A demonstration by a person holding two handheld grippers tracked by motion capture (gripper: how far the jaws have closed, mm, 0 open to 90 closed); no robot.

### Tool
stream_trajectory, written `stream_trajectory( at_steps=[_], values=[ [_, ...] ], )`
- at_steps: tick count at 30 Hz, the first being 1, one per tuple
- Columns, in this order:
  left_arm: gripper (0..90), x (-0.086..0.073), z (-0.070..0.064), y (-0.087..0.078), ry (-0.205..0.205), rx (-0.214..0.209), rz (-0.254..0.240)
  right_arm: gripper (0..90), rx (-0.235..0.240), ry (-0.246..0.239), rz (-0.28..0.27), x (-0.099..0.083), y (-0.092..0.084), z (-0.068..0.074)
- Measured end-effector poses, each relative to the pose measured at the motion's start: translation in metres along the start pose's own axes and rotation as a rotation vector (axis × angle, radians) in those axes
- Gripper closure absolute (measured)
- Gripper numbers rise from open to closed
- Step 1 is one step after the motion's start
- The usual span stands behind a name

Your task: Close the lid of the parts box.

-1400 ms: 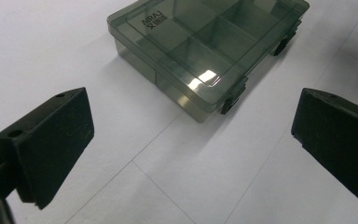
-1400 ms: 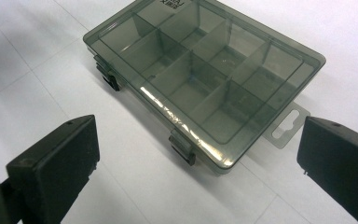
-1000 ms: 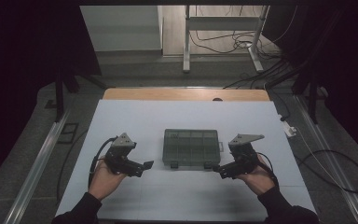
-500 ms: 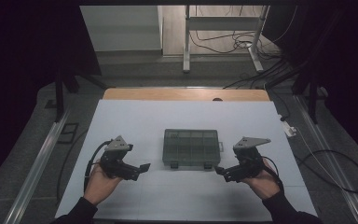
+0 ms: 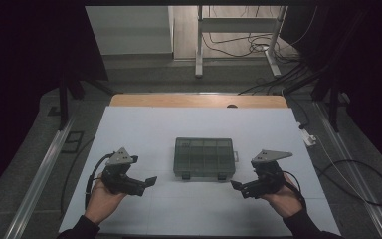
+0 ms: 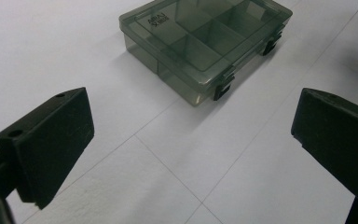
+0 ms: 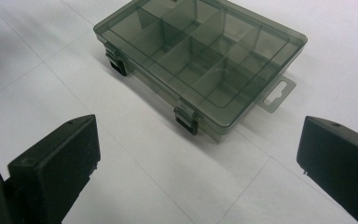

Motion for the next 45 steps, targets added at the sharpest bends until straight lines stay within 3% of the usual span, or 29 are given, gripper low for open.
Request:
stream_trajectory(
  at_steps=[45],
  values=[
    [0.0,-0.028,-0.001,-0.041,-0.047,0.053,-0.049,0.0,-0.020,0.051,-0.027,-0.030,-0.030,-0.006]
  ],
)
Point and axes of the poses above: each handheld gripper's, and its own axes: y roughly forward along the jaws, x roughly out of its top, z roughly to its left, the point moved 3 cm from there along y, roughly forward along the jaws, and after that the axes turned 1 degree about x, right-handed, at the moved point
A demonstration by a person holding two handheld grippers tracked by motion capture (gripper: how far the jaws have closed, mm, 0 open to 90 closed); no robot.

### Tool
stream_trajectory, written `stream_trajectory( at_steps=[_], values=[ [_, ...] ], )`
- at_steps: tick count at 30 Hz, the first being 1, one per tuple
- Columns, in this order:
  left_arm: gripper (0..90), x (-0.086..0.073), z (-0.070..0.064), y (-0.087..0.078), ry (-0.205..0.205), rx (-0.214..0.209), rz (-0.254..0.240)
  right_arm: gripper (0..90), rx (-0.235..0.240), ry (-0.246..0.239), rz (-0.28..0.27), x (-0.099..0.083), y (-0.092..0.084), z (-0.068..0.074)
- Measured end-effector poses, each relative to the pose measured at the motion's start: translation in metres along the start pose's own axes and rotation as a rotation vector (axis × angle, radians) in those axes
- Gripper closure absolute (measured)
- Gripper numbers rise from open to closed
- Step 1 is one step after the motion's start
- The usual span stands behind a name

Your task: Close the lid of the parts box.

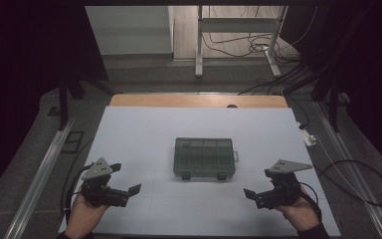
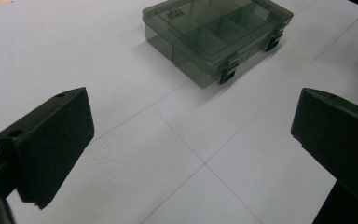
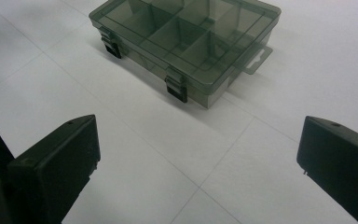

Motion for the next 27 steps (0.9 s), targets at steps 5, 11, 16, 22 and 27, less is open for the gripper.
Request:
stream_trajectory(
  at_steps=[5,11,16,22,27],
  values=[
    [0.0,-0.002,0.000,-0.003,-0.001,0.004,-0.002,0.0,-0.006,0.006,-0.003,-0.003,-0.003,-0.001],
    [0.0,-0.006,0.000,-0.009,-0.011,0.012,-0.011,0.0,-0.016,0.017,-0.004,-0.008,-0.007,-0.003],
    [0.0,-0.008,0.001,-0.012,-0.017,0.016,-0.013,0.0,-0.025,0.026,-0.005,-0.012,-0.012,-0.005],
    [0.0,-0.011,0.002,-0.016,-0.024,0.020,-0.015,0.0,-0.034,0.039,-0.008,-0.016,-0.016,-0.007],
    [0.0,-0.014,0.002,-0.018,-0.034,0.021,-0.013,0.0,-0.042,0.052,-0.010,-0.020,-0.020,-0.008]
  ],
)
Point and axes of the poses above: each handheld gripper's, and its own axes: y roughly forward along the jaws, x roughly out of its top, z roughly to its left, the point moved 3 cm from there along y, roughly forward along the jaws, and after that the axes turned 1 degree about x, right-handed, at the moved point
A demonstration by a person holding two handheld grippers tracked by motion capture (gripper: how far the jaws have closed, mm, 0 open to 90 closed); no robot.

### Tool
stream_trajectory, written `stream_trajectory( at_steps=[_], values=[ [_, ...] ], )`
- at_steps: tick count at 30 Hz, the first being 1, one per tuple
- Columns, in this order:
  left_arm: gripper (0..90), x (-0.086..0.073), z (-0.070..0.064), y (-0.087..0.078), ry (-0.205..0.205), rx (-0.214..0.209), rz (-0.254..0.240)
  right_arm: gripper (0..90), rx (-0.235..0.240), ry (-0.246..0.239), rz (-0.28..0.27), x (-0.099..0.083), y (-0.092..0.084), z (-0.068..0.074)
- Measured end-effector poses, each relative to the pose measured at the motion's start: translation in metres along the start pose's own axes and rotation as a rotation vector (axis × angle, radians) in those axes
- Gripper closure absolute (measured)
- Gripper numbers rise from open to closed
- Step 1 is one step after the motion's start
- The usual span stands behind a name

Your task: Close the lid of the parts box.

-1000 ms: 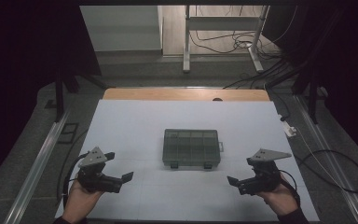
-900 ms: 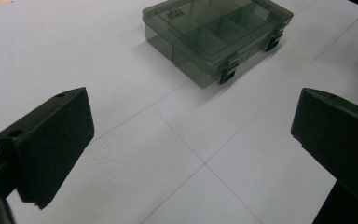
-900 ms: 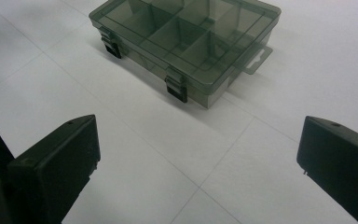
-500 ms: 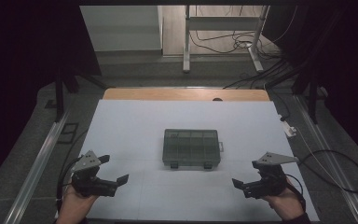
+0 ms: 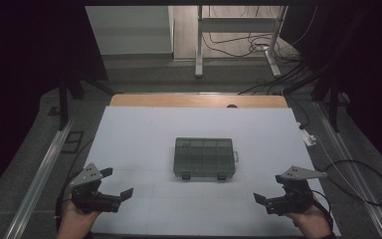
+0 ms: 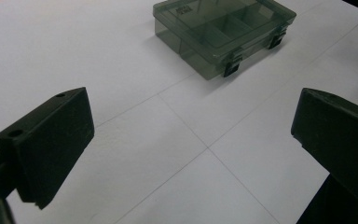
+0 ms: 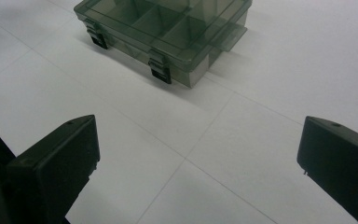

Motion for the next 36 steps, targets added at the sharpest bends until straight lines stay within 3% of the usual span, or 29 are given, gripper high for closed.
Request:
stream_trajectory(
  at_steps=[14,36],
  values=[
    [0.0,-0.007,0.002,-0.009,-0.021,0.008,-0.006,0.0,-0.024,0.040,-0.001,-0.013,-0.011,-0.005],
    [0.0,-0.017,0.006,-0.021,-0.040,0.045,-0.012,0.0,-0.053,0.061,0.003,-0.025,-0.026,-0.007]
  ],
)
Point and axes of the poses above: each handheld gripper's, and its own axes: y roughly forward along the jaws, x roughly out of its top, z roughly to its left, the point moved 3 cm from there along y, roughly forward along the jaws, and after that the axes turned 1 degree about x, right-handed, at the moved point
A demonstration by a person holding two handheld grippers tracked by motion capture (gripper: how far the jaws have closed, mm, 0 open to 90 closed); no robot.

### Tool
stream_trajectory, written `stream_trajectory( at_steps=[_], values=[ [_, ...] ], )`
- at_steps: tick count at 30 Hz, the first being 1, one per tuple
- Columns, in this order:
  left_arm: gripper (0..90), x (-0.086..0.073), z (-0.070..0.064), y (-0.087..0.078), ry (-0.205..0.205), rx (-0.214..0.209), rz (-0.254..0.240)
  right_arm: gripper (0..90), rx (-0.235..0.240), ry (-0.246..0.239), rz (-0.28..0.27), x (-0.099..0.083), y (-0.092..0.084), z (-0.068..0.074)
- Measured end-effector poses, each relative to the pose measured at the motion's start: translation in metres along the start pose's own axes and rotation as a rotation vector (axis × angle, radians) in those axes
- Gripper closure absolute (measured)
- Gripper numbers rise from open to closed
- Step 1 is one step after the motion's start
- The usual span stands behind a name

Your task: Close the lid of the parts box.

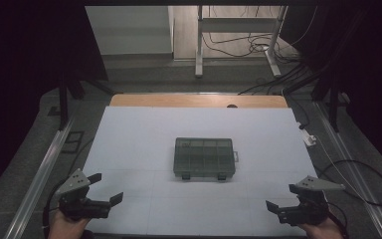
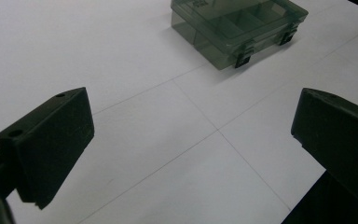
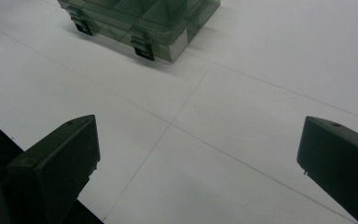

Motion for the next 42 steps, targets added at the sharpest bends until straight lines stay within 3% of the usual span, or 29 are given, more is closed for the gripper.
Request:
stream_trajectory(
  at_steps=[42],
  values=[
    [0.0,-0.007,0.001,-0.011,-0.008,0.028,0.041,0.0,-0.037,0.022,0.012,-0.010,-0.016,-0.001]
  ],
)
Point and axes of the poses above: each handheld gripper's, and its own axes: y roughly forward along the jaws, x roughly out of its top, z roughly to its left, the point moved 3 cm from there along y, roughly forward along the jaws, and after that the axes turned 1 degree about x, right-handed, at the moved point
